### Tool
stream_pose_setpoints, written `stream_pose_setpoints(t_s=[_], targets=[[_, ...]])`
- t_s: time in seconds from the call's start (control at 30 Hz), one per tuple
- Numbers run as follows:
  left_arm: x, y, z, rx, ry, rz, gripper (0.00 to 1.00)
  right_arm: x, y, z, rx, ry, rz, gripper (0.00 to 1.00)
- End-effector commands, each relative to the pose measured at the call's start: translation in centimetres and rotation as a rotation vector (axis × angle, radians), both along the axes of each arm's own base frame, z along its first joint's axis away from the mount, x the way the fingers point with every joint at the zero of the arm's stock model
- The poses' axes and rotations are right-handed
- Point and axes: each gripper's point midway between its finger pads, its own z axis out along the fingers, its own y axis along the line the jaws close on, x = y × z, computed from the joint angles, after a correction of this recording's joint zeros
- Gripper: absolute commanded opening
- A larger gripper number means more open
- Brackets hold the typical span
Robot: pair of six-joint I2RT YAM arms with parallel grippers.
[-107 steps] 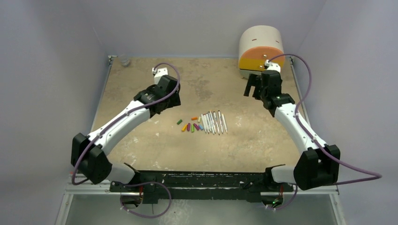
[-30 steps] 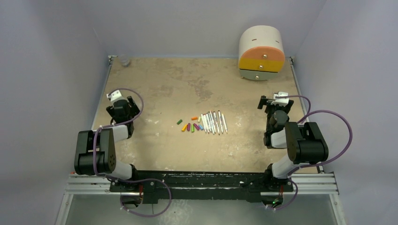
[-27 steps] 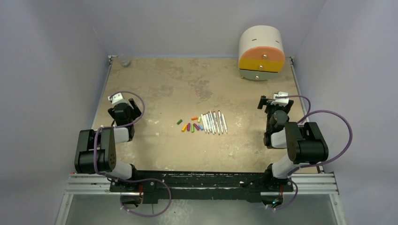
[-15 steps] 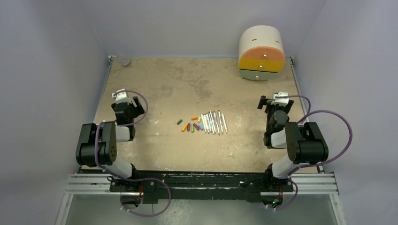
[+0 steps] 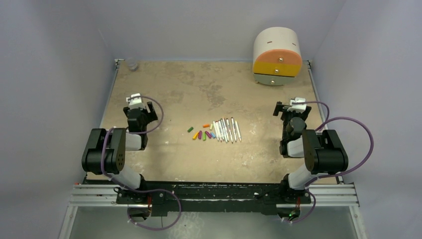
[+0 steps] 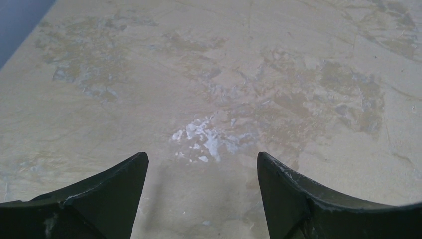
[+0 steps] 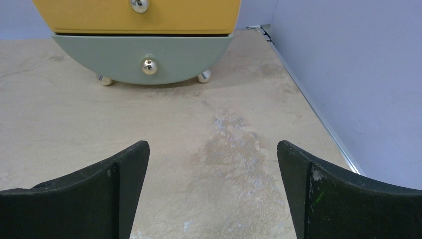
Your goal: Open the pen caps
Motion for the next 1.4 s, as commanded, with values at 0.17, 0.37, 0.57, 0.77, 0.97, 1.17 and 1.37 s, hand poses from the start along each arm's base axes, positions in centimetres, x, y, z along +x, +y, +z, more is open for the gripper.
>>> stream_pose_setpoints(t_s=[0.17,0.37,0.57,0.77,0.97,1.17,1.37], targets=[[-0.9,2.2,1.0,0.046,-0.120,0.170,0.77,0.8,0.1,2.9,-0.015,-0.098,0.009,1.00],[-0.8,1.5,1.0,0.052,-0.121,0.123,0.77,0.8,0.2,2.9,-0.016,-0.098,0.010,1.00],[-0.7,1.2,1.0,0.055,-0.123,0.102,0.77,0.8,0.1,2.9,-0.016,-0.098,0.010,1.00],[-0.7,1.2,1.0,0.055,-0.123,0.102,0.77,0.8,0.2,2.9,-0.015,-0.098,0.010,1.00],[-0.7,1.3,0.9,0.055,-0.120,0.104,0.77,0.8,0.2,2.9,-0.016,-0.099,0.010,1.00],[-0.6,1.2,0.9,0.055,-0.120,0.103,0.77,0.8,0.2,2.9,-0.015,-0.099,0.010,1.00],[-0.6,1.2,0.9,0.056,-0.120,0.103,0.77,0.8,0.2,2.9,-0.016,-0.098,0.010,1.00]])
